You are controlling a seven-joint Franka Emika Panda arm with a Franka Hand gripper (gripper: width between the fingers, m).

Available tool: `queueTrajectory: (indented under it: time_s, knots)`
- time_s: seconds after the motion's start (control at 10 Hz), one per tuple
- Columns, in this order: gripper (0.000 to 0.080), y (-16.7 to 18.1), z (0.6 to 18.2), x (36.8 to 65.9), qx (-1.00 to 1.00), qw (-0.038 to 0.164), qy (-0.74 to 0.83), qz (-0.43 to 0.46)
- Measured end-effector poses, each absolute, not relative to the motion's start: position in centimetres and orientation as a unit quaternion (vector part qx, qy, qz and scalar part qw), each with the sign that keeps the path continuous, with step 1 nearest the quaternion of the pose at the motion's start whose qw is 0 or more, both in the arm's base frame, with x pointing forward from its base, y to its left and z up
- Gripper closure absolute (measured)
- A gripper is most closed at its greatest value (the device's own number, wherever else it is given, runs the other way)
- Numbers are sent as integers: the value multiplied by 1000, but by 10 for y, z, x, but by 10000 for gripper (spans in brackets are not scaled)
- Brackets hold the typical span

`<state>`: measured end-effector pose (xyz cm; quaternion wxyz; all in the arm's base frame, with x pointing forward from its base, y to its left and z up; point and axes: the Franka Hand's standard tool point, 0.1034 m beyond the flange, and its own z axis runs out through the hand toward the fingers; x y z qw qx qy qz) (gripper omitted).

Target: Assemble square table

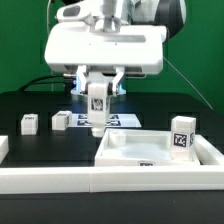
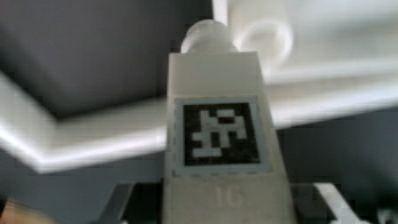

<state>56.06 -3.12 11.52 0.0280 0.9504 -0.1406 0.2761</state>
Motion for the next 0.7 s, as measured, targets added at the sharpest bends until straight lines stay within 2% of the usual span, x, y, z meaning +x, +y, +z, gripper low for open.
queueTrajectory:
  time_s: [0.1,0.5,0.7]
  knots:
    - [509,-31,119,567,948,28,-140,284]
    - [509,-17,116,586,948,22,-130,288]
    - [509,-17,115,585,949,23,-130,288]
